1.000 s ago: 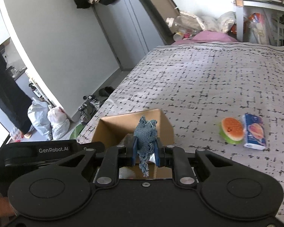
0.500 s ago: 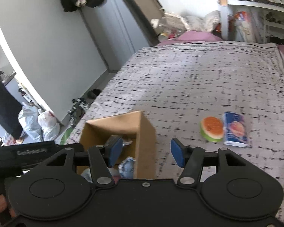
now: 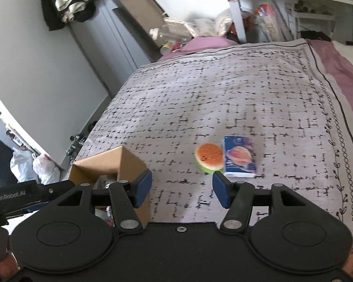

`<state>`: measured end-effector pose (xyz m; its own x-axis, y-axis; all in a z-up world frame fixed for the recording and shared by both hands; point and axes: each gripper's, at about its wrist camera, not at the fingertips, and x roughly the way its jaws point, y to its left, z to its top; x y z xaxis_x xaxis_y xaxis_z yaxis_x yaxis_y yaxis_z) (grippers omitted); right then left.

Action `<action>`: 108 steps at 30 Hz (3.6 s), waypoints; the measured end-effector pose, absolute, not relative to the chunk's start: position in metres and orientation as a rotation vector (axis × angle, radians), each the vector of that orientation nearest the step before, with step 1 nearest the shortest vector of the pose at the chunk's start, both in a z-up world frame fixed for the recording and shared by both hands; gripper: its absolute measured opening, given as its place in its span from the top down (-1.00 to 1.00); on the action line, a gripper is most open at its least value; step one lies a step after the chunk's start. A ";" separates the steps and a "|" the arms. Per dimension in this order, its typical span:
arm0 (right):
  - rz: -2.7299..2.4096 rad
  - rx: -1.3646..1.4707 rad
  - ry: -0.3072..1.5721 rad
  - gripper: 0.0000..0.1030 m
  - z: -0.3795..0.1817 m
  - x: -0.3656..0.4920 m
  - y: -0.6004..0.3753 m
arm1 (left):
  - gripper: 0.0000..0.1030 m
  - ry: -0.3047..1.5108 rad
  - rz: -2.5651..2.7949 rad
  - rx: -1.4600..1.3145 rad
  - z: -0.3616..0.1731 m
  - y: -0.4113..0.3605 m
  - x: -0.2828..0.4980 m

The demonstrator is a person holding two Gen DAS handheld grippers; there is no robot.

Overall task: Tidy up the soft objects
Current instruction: 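Grasp the hamburger plush with the left tool while the right tool grasps the tissue pack, then carry the hamburger plush and tissue pack over the box with both tools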

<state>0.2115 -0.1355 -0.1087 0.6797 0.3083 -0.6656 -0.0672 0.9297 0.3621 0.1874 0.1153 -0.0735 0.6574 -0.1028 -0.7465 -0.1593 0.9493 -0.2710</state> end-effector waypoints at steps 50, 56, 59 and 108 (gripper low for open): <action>0.123 0.437 0.906 -0.26 -0.208 0.279 -0.190 | -0.50 1.083 -0.041 -0.207 -0.142 -0.017 0.317; 0.103 0.420 0.932 0.02 -0.219 0.286 -0.187 | -0.50 1.120 -0.049 -0.234 -0.160 -0.018 0.330; 0.095 0.392 0.925 0.04 -0.219 0.287 -0.184 | -0.50 1.133 -0.061 -0.231 -0.166 -0.023 0.336; 0.104 0.295 0.774 0.04 -0.156 0.245 -0.190 | 0.26 0.963 -0.096 -0.246 -0.100 -0.005 0.271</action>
<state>0.2449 -0.1898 -0.1558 0.7126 0.1996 -0.6725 0.0158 0.9538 0.2999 0.2712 -0.0055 -0.0997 0.5689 -0.1900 -0.8001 -0.0278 0.9679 -0.2497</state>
